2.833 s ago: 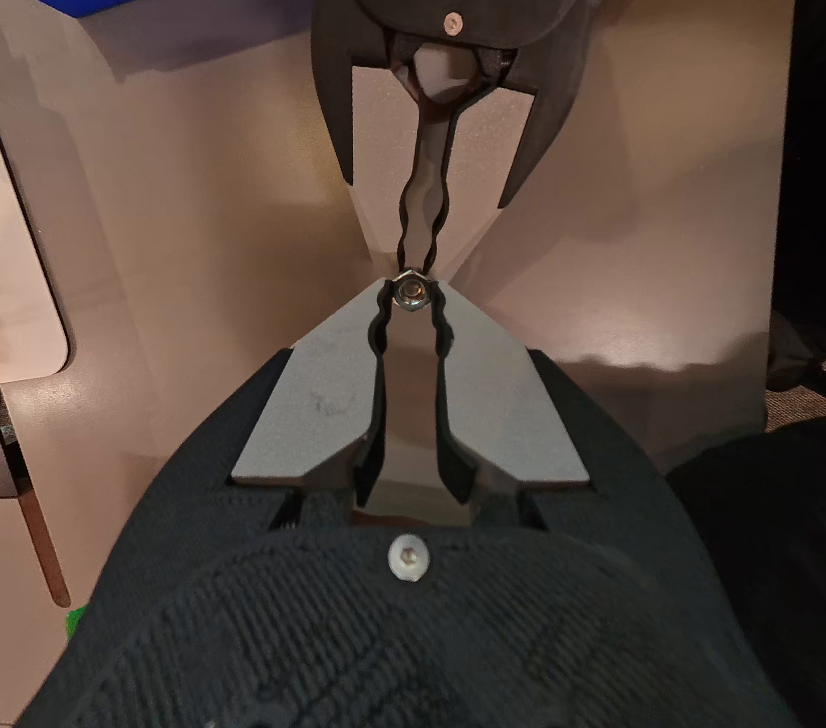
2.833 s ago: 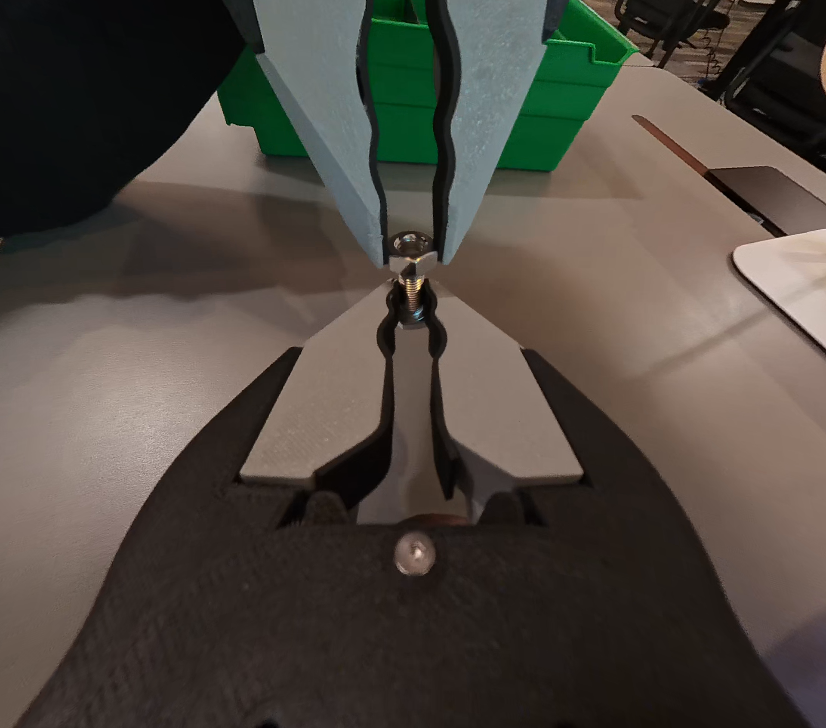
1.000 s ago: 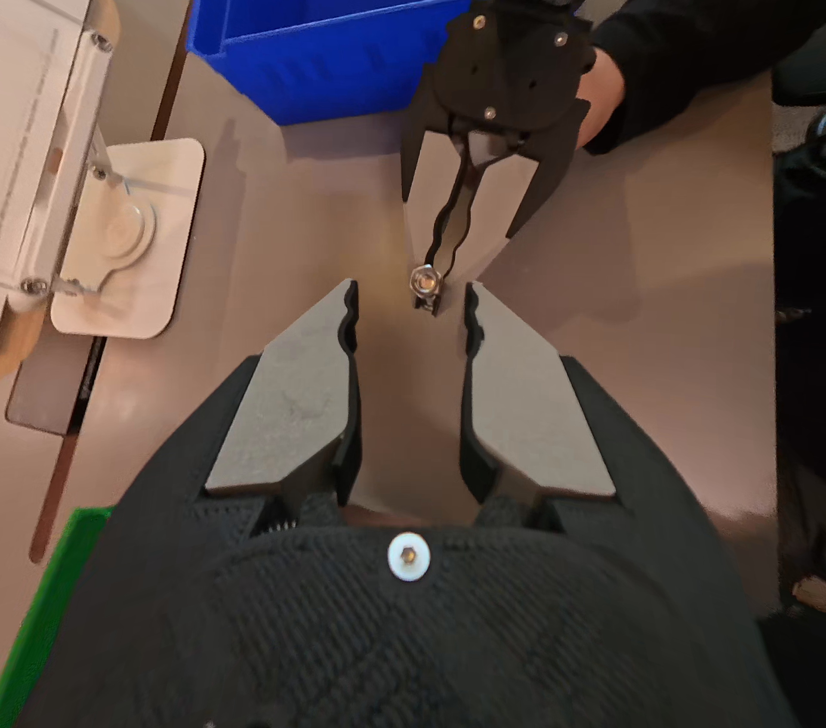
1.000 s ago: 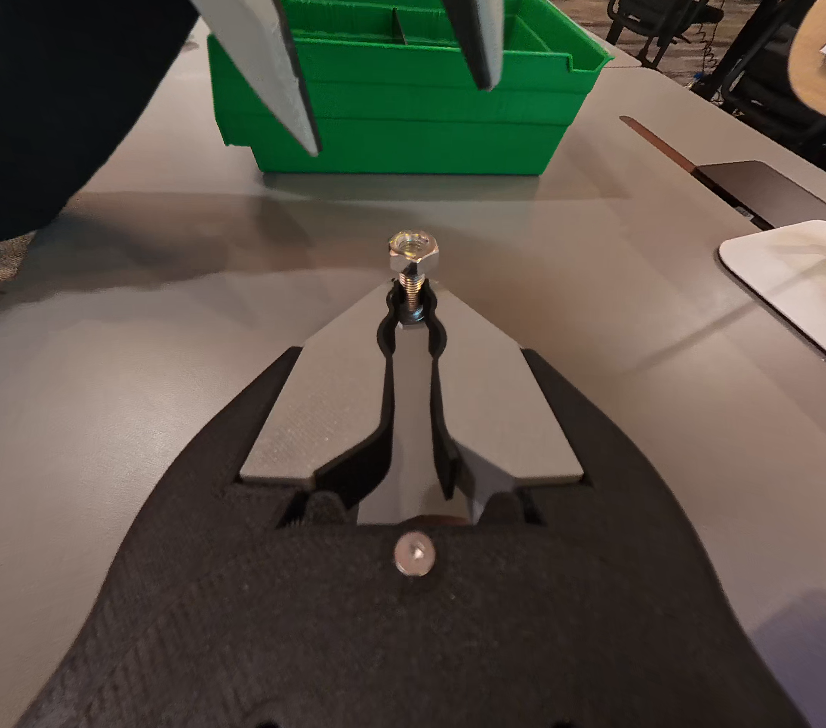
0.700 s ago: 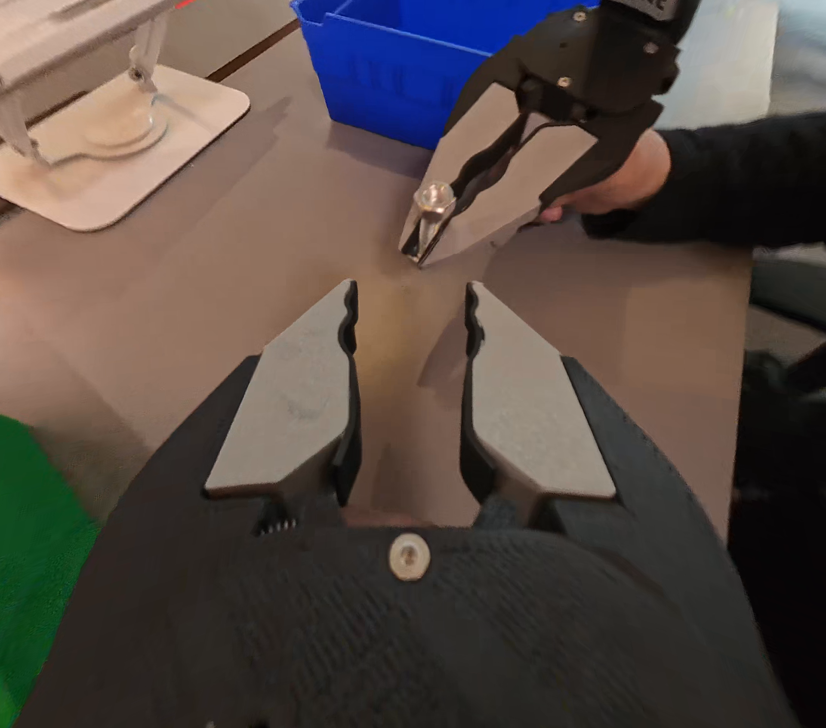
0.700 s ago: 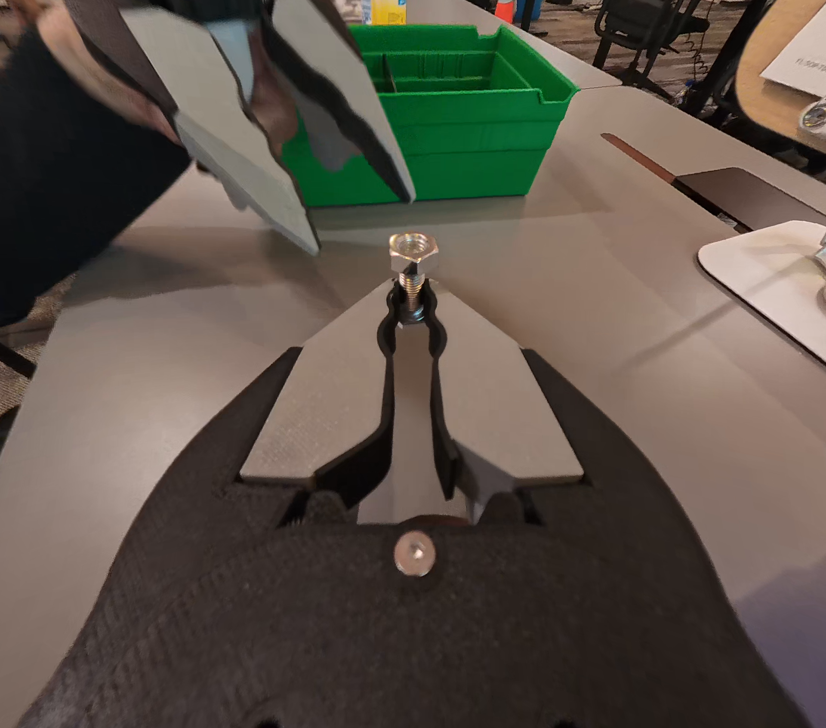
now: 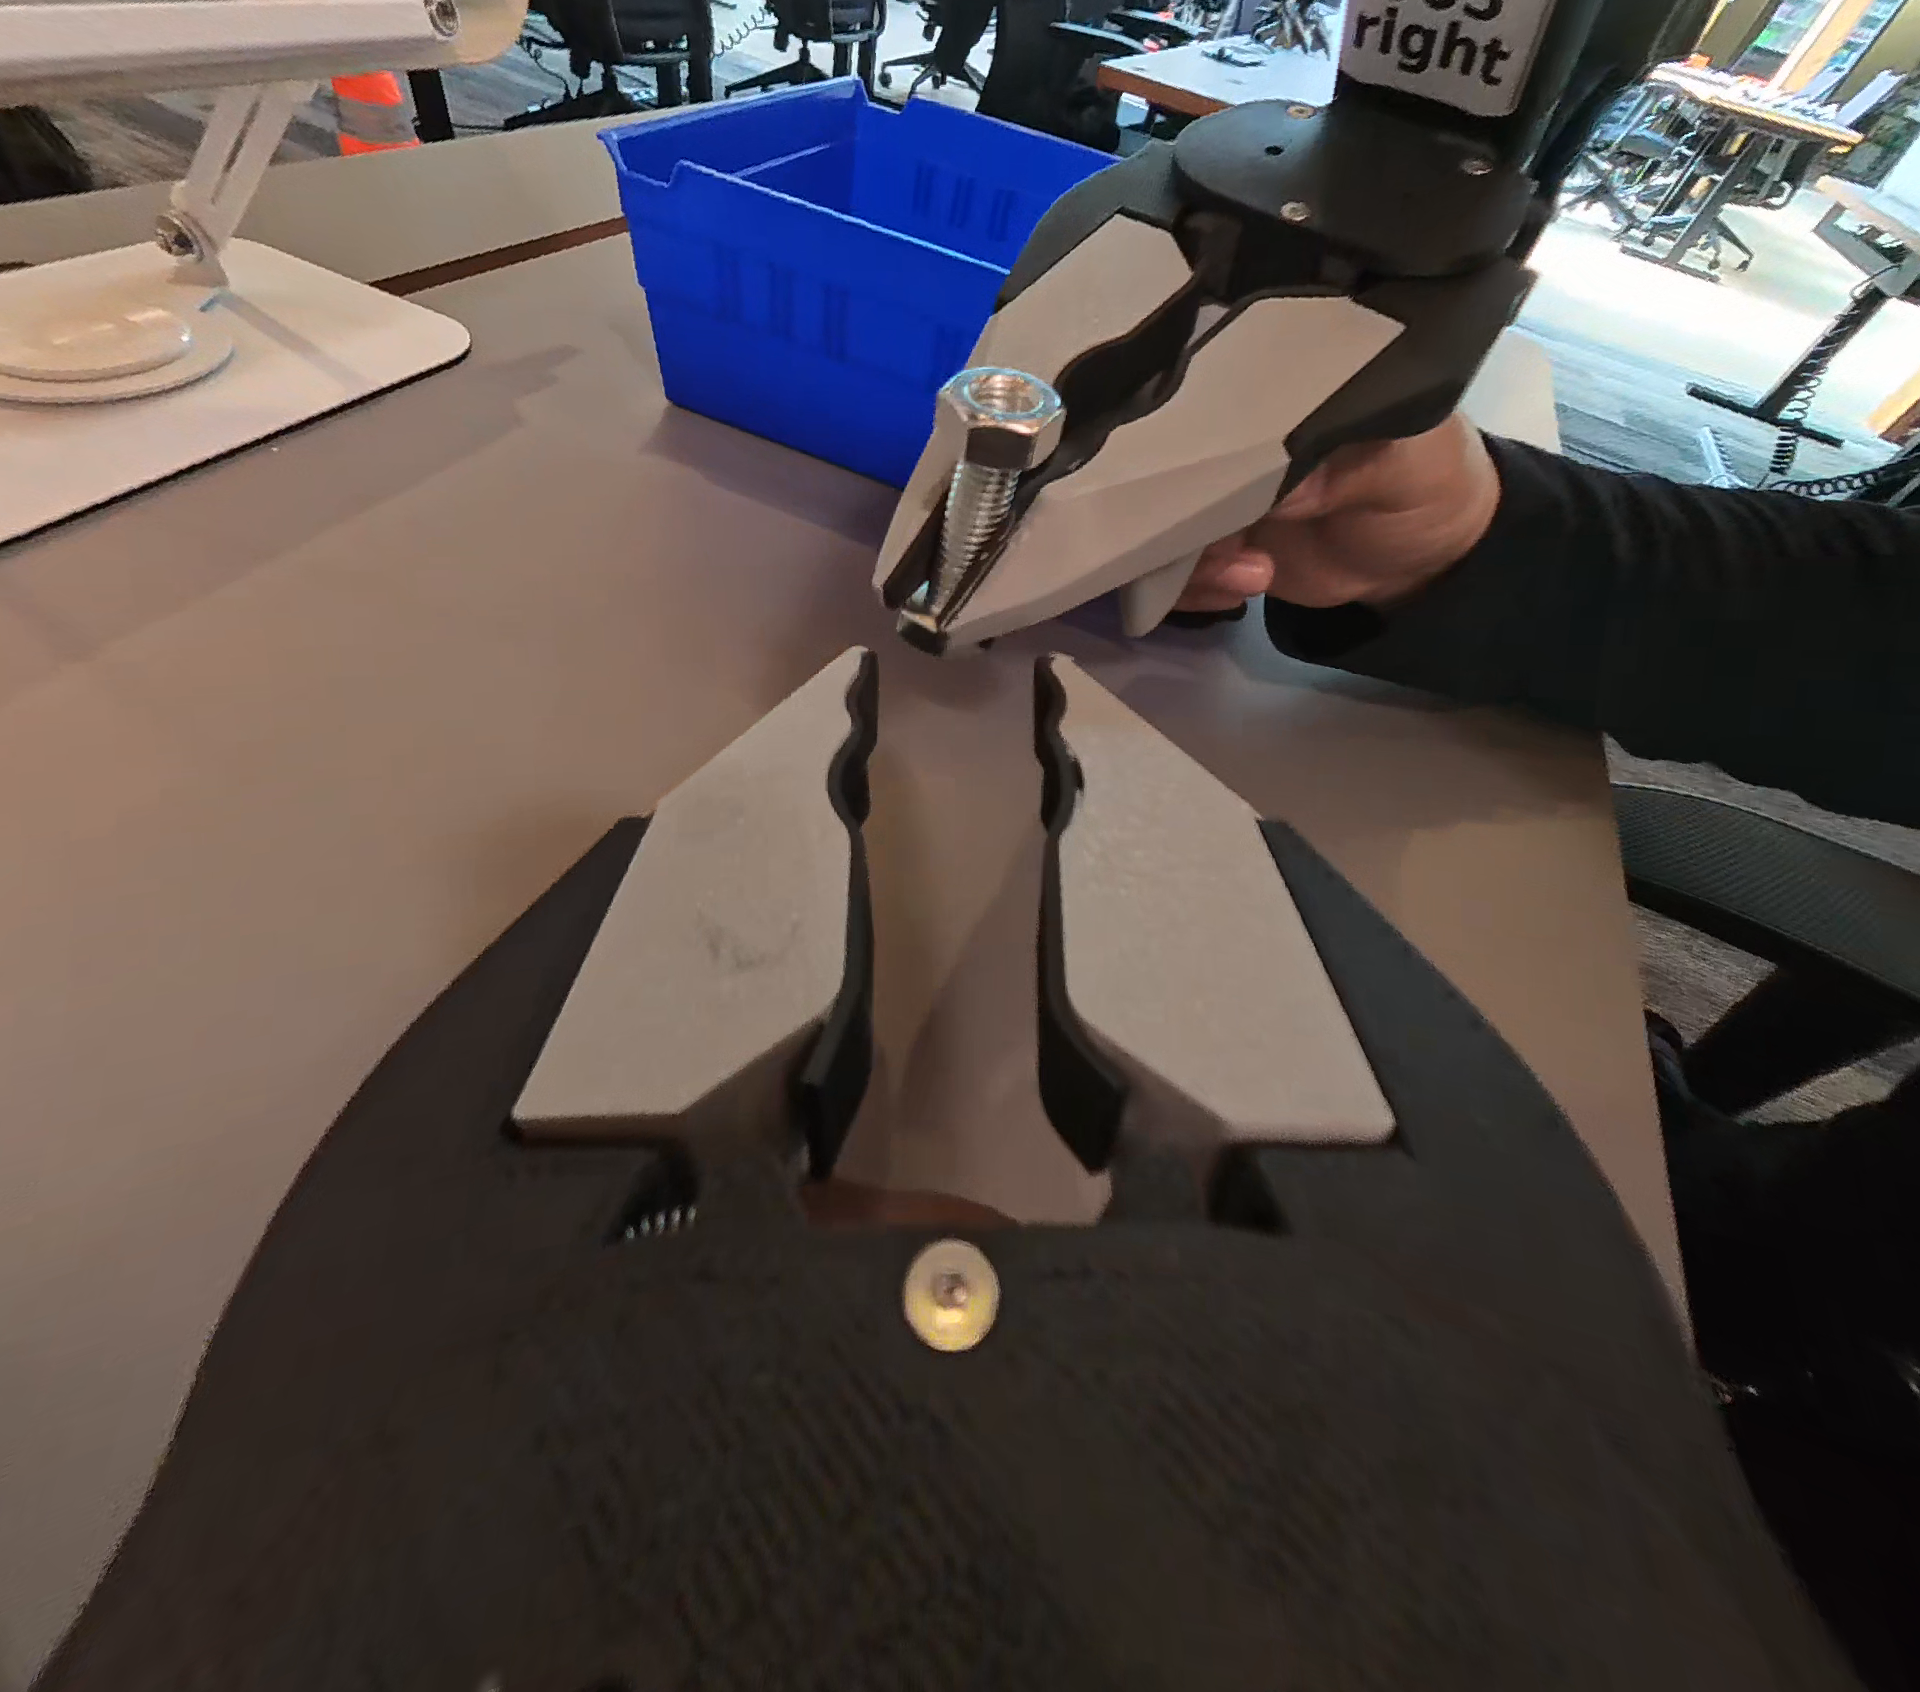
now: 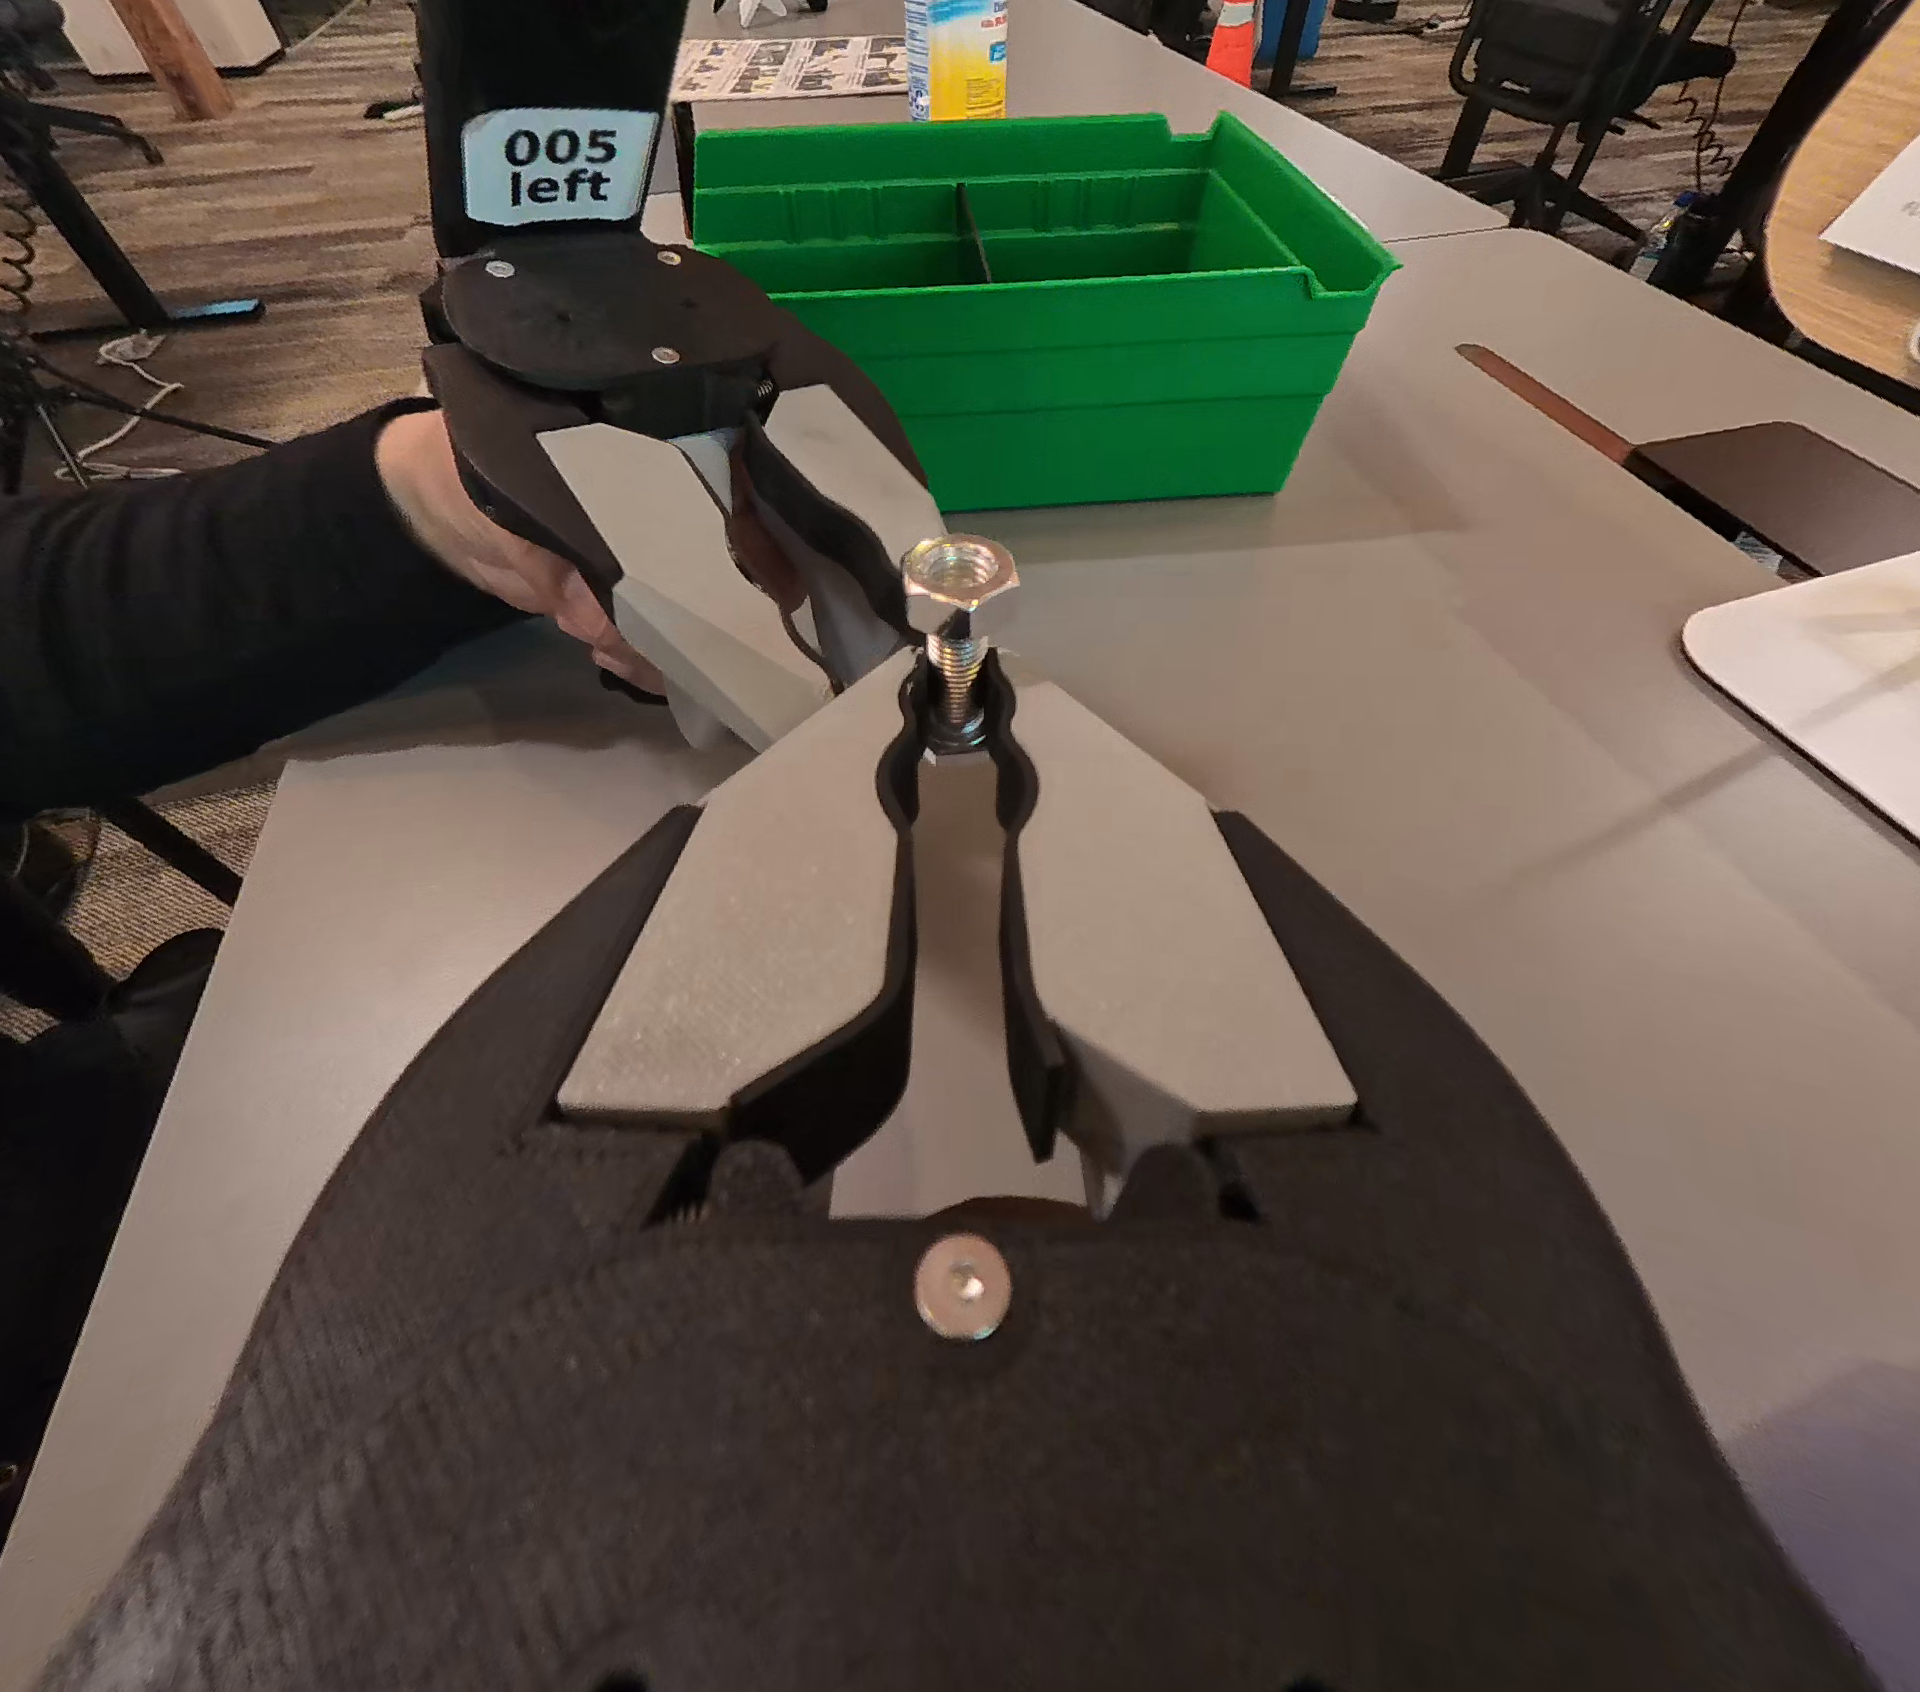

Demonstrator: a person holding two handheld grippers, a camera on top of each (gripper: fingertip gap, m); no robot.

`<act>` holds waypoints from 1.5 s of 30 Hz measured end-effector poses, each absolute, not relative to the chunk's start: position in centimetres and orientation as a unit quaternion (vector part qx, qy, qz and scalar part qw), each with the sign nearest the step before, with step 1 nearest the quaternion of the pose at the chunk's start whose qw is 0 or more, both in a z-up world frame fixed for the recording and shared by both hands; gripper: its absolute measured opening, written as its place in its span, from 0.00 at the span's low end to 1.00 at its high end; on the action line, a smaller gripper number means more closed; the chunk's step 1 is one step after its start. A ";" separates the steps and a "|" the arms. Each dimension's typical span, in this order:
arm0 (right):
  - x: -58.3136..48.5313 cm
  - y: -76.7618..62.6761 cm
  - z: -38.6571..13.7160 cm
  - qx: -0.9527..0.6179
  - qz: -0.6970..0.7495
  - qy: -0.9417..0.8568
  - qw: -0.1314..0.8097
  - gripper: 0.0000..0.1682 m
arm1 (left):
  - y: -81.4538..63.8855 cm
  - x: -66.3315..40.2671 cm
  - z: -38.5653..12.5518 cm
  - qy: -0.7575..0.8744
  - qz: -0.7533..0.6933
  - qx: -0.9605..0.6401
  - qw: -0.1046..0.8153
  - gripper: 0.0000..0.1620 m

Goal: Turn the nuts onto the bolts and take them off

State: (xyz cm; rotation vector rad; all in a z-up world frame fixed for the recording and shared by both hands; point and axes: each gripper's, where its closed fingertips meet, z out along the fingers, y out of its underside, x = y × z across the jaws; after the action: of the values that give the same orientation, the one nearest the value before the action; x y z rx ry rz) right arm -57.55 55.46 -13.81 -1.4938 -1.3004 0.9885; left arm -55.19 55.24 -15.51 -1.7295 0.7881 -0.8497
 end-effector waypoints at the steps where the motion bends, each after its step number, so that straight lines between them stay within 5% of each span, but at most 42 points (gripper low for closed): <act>1: -57.6 55.4 -13.8 -0.603 0.399 -0.526 0.448 0.04 | 55.2 -55.2 -15.4 0.329 -0.352 -0.713 0.509 0.17; 17: -57.6 55.2 -13.4 -0.603 0.403 -0.522 0.448 0.04 | 55.1 -55.1 -14.8 0.309 -0.376 -0.694 0.530 0.08; 45: -57.5 56.2 -13.3 -0.635 0.404 -0.479 0.452 0.04 | 56.1 -55.5 -13.9 0.247 -0.360 -0.685 0.583 0.10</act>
State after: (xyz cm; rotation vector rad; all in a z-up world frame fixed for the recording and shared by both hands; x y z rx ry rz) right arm -57.45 56.20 -13.29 -1.5672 -1.1829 0.9980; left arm -55.45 56.12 -13.91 -1.5998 0.5774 -0.8393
